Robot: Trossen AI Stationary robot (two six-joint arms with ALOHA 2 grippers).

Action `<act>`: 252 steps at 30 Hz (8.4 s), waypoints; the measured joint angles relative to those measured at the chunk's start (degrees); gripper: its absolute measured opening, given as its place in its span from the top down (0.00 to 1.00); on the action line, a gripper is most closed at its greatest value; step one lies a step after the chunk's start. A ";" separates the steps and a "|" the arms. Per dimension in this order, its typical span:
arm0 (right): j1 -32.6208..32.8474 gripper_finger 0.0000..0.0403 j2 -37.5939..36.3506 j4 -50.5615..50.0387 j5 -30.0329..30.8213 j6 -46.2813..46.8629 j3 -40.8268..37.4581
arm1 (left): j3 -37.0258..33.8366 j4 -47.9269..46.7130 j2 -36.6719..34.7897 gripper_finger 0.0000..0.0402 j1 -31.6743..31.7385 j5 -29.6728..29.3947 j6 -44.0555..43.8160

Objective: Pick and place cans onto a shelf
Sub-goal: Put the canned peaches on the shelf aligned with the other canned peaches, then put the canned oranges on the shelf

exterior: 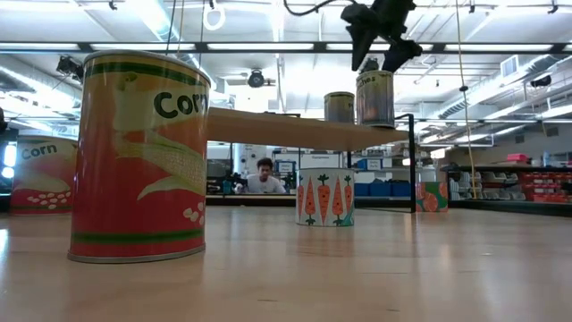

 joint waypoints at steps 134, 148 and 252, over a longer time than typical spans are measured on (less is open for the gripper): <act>-31.95 0.09 -0.28 36.00 -9.77 47.64 -45.45 | 0.00 12.84 9.03 0.49 0.16 -22.75 10.40; -31.32 0.10 2.99 41.48 -7.04 47.31 -45.18 | 0.00 14.31 9.03 0.49 0.16 -23.33 10.41; -34.28 0.06 -1.25 30.23 -0.93 -11.95 -41.18 | 0.00 21.07 16.63 0.49 3.96 -32.35 5.43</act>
